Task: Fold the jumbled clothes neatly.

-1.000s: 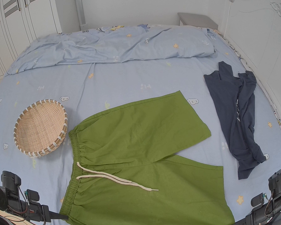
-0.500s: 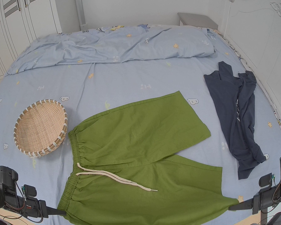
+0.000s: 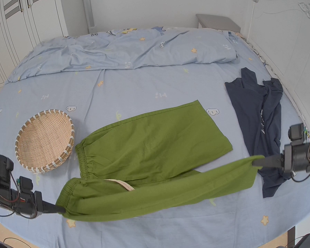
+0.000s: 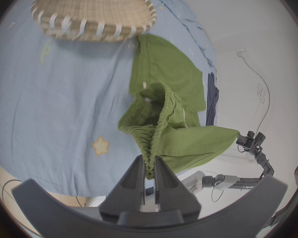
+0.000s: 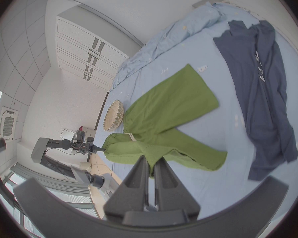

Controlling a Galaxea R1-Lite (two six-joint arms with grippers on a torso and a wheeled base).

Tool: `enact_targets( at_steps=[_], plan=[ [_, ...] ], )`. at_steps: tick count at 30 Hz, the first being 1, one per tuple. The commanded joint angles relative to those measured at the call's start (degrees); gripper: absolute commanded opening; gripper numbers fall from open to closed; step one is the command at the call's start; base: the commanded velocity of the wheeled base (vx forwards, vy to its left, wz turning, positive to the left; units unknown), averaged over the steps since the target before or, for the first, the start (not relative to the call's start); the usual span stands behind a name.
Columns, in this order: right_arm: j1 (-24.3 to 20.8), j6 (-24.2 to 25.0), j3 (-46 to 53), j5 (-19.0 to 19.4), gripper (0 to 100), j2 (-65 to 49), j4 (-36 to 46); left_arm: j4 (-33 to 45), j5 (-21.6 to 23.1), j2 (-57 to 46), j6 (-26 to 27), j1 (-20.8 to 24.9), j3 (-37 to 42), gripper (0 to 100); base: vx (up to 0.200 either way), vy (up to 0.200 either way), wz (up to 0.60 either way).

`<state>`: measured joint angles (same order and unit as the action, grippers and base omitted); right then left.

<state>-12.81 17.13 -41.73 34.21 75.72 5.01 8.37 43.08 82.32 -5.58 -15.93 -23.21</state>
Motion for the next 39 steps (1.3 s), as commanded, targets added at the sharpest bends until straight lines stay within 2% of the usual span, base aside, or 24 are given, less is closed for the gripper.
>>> enact_targets(
  at_steps=[1,2,5,7,8,10,20,27,39],
  plan=[
    [0.86,-1.4,-11.18,-0.02,0,12.44,0.97,2.88,-0.02,2.23,-4.52,1.96,-10.19,0,0.0,0.0,0.0],
    [0.86,-1.4,-11.18,-0.02,0,12.44,0.97,2.88,-0.02,2.23,-4.52,1.96,-10.19,0,0.0,0.0,0.0],
    [1.74,-1.57,-15.93,-0.02,0,17.01,0.7,2.96,-0.1,5.39,-8.74,4.16,-16.78,0,0.0,0.0,0.0],
    [1.91,-1.57,-16.28,-0.02,0,17.54,0.61,2.96,-0.1,5.83,-9.36,4.51,-17.57,0,0.0,0.0,0.0],
    [2.79,-1.66,-19.18,-0.02,0,19.65,0.35,2.96,-0.19,7.85,-11.91,6.0,-21.17,0,0.0,0.0,0.0],
    [3.5,-1.92,-21.9,-0.02,0,21.32,0.35,3.05,-0.19,9.61,-12.96,6.35,-23.9,0,0.0,0.0,0.0],
    [5.52,-2.36,-33.68,0.33,0,25.01,1.05,3.75,-0.19,14.44,-15.42,7.06,-30.49,0,0.0,0.0,0.0],
    [4.9,-2.45,-41.86,0.33,0,29.67,4.57,3.84,-0.63,16.82,-15.51,6.97,-33.21,0,0.0,0.0,0.0],
    [4.64,-2.36,-47.3,-0.02,0,35.11,4.57,3.49,-0.89,20.33,-17.0,6.53,-37.17,0,0.0,0.0,0.0]
  ],
)
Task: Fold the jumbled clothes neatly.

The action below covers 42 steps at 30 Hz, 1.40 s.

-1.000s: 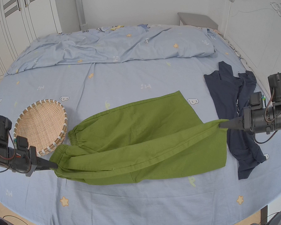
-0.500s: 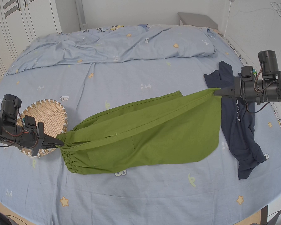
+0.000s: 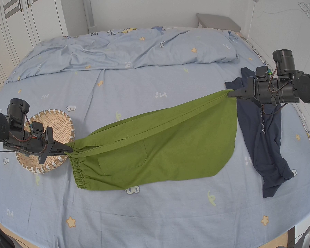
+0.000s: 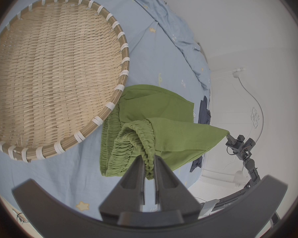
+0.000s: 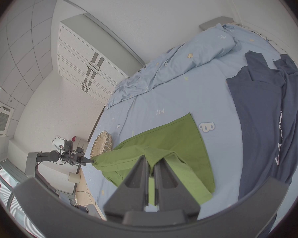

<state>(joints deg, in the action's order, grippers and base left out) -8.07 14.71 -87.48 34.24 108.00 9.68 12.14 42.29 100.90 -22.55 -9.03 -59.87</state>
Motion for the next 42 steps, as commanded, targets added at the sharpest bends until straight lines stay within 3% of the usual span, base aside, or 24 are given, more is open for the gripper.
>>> enact_targets(
  at_steps=[1,23,42],
  plan=[
    [-0.1,0.05,-2.08,-0.05,0,3.27,-0.1,-0.28,-0.1,1.93,-0.04,-0.46,-0.78,0,0.0,0.0,0.0],
    [-0.54,0.05,-14.56,-0.05,0,9.86,1.83,-0.36,-0.19,3.25,0.05,-1.78,-3.06,0,0.0,0.0,0.0],
    [-0.54,-0.04,-15.0,-0.14,0,12.5,1.31,-0.36,-0.19,5.27,0.23,-1.6,-4.03,0,0.0,0.0,0.0]
  ],
)
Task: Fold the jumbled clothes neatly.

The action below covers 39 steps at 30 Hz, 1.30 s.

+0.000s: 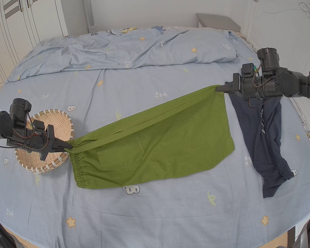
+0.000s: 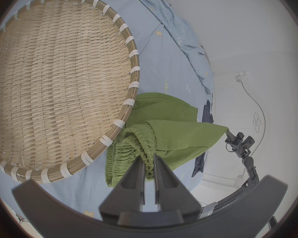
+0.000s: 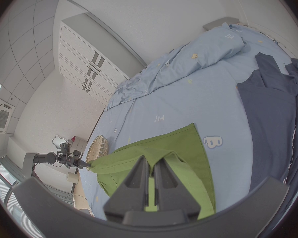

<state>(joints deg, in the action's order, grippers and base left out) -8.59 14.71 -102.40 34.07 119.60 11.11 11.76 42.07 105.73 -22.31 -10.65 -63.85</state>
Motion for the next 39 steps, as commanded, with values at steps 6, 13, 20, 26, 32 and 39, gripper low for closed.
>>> enact_targets(
  at_steps=[6,13,20,26,32,39],
  plan=[
    [-0.28,-0.04,-0.08,0.03,0,2.13,-0.56,-0.07,0.03,1.23,0.16,0.64,-0.22,0,0.0,0.0,0.0],
    [-0.37,0.05,-1.05,0.03,0,2.74,-1.09,-0.16,0.03,1.85,0.25,0.81,-0.75,100,0.0,0.0,0.0],
    [-0.81,0.32,-3.07,-0.41,100,5.11,-1.17,-1.13,0.12,2.11,-0.19,0.81,-1.27,100,0.0,0.0,0.0],
    [-0.81,0.4,-2.45,-0.23,100,4.85,-1.0,-1.13,0.29,0.88,-0.28,1.43,-0.75,100,0.0,0.0,0.0],
    [-0.63,0.49,-0.52,-0.23,100,4.32,-1.26,-1.22,0.56,-4.48,-0.37,4.41,1.36,100,0.0,0.0,0.0],
    [0.16,0.05,6.34,-0.06,100,-0.77,-1.44,-2.71,0.73,-6.94,-0.72,11.18,2.86,100,0.0,0.0,0.0]
  ],
)
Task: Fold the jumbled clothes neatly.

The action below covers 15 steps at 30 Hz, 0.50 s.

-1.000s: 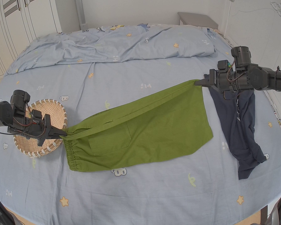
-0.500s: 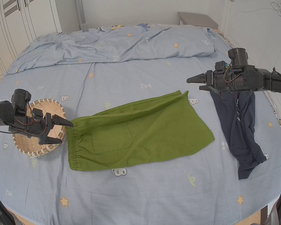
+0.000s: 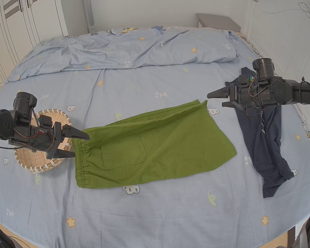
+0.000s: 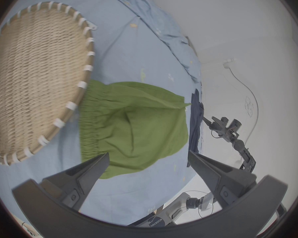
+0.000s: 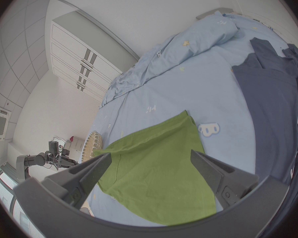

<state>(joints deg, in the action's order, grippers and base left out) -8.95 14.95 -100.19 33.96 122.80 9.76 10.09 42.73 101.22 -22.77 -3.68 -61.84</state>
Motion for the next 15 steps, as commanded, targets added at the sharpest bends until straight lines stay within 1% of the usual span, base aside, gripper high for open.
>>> enact_targets(
  at_steps=[1,3,5,8,9,10,12,14,15],
  plan=[
    [1.13,-0.27,7.82,0.14,100,-6.25,-0.62,-3.06,-0.1,-1.37,-1.05,7.11,0.58,100,0.0,0.0,0.0],
    [1.83,-0.27,13.71,0.31,100,-9.86,-2.82,-6.67,-0.63,3.02,-2.01,10.19,-0.12,100,0.0,0.0,0.0],
    [2.62,0.0,19.69,0.31,100,-13.2,-7.3,-10.71,-1.77,6.62,-3.68,12.03,-1.79,100,0.0,0.0,0.0],
    [3.5,0.52,29.0,1.02,100,-17.68,-15.21,-15.37,-4.94,10.93,-7.73,14.23,-5.13,100,0.0,0.0,0.0],
    [3.59,0.7,29.79,1.11,100,-18.21,-15.92,-15.72,-5.37,11.46,-8.08,14.4,-5.48,100,0.0,0.0,0.0],
    [4.2,1.4,34.36,1.9,100,-20.49,-19.96,-17.39,-7.4,14.97,-9.75,15.28,-7.59,100,0.0,0.0,0.0],
    [4.38,2.28,37.0,2.6,100,-21.9,-22.51,-18.0,-8.8,17.17,-10.19,15.81,-8.91,100,0.0,0.0,0.0],
    [4.38,2.28,37.0,2.6,100,-21.9,-22.51,-18.0,-8.8,17.17,-10.19,15.81,-8.91,100,0.0,0.0,0.0],
    [4.55,4.48,39.46,3.39,100,-23.66,-26.29,-18.09,-9.59,20.42,-10.54,16.07,-11.81,100,0.0,0.0,0.0]
  ],
)
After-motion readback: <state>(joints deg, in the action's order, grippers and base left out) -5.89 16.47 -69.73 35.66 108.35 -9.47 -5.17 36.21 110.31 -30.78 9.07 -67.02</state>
